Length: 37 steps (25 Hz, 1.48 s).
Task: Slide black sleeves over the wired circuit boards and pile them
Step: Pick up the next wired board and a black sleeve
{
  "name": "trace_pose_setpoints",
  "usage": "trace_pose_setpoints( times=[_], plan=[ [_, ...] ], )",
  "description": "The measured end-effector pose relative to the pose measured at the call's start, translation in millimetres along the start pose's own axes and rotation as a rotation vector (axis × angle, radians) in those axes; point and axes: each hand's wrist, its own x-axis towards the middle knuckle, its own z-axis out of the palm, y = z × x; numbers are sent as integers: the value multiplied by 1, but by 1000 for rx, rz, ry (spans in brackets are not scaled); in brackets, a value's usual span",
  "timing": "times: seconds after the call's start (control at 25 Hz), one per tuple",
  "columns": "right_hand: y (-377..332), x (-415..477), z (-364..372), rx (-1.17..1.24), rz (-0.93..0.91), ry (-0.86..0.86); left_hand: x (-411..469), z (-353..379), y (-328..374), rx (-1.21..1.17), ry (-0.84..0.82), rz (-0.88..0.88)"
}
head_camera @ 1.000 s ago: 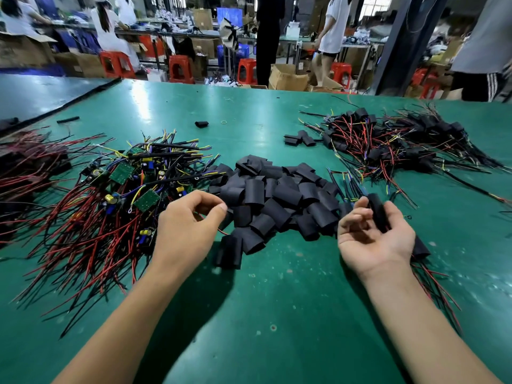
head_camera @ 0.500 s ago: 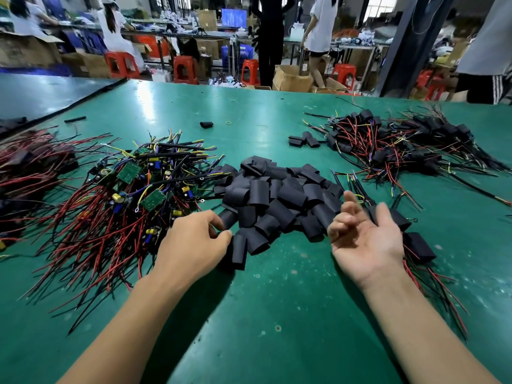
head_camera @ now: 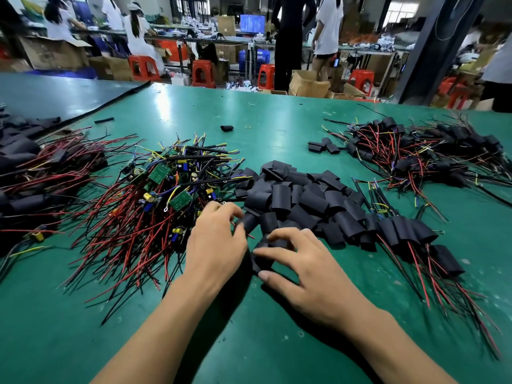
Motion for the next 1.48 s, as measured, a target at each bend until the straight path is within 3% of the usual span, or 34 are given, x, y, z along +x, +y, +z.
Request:
trace_pose_setpoints(
  times=[0.16, 0.44, 0.84, 1.12, 1.32, 1.48],
  plan=[
    [2, -2, 0, -61, 35, -22, 2, -9, -5, 50, 103, -149],
    [12, -3, -2, 7, 88, 89, 7, -16, -3, -262, 148, -269],
    [5, -3, -5, 54, 56, -34, 12, -11, -13, -326, 146, -319],
    [7, -3, -6, -21, 41, 5, 6, -12, -5, 25, 126, -224],
    [7, -4, -5, -1, 52, 27, 8, -19, -5, 305, 326, -25],
    [8, -3, -5, 14, 67, 31, 7, -17, -10, 485, 118, -115]
  ],
)
